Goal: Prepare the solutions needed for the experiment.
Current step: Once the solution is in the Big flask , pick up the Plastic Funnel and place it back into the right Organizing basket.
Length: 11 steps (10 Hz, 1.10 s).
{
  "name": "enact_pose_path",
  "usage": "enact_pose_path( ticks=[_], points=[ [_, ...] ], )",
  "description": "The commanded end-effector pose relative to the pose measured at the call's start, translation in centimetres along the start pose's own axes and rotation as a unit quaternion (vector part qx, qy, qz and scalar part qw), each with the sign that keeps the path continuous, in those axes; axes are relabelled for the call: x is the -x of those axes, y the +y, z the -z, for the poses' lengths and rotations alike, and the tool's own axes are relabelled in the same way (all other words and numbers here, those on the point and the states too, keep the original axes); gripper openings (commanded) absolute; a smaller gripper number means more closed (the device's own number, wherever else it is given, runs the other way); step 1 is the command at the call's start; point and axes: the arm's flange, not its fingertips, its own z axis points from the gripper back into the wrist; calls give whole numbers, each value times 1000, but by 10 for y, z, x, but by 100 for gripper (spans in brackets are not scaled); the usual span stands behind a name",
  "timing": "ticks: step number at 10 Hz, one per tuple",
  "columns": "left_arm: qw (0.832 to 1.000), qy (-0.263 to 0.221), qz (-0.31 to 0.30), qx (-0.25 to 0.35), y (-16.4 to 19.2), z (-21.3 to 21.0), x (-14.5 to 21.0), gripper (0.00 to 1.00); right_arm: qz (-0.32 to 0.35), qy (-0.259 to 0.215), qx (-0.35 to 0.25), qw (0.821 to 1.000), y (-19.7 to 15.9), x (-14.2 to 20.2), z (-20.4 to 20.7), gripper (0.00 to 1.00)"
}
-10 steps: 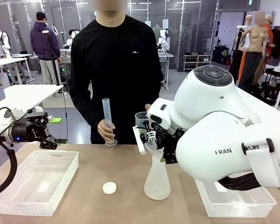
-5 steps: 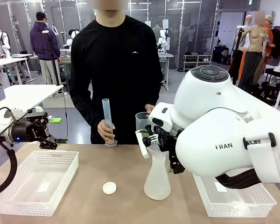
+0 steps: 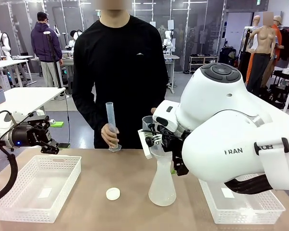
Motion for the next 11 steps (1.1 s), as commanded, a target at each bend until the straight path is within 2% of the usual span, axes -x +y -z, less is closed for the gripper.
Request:
enact_pose_path(
  ticks=[1, 3, 4, 5, 7, 8, 9, 10, 11],
  points=[
    [1000, 0, 0, 1, -1, 0, 1, 100, 2, 5, 9, 1000, 2, 1, 3, 100],
    [1000, 0, 0, 1, -1, 0, 1, 100, 0, 0, -1, 1000, 0, 0, 0, 100],
    [1000, 0, 0, 1, -1, 0, 1, 100, -8, 20, 17, 1000, 4, -7, -24, 100],
    [1000, 0, 0, 1, -1, 0, 1, 100, -9, 0, 31, 999, 4, -8, -43, 100],
    [1000, 0, 0, 1, -1, 0, 1, 100, 26, -9, 52, 998, -4, 6, -73, 100],
    [1000, 0, 0, 1, -1, 0, 1, 100, 88, -15, 45, 995, -4, 24, -90, 100],
    [1000, 0, 0, 1, -1, 0, 1, 100, 149, -43, 34, 987, -1, 46, -100, 100],
    [1000, 0, 0, 1, -1, 0, 1, 100, 211, -86, 19, 974, 4, 68, -105, 100],
    [1000, 0, 0, 1, -1, 0, 1, 100, 278, -130, 0, 952, 9, 87, -102, 100]
  ],
)
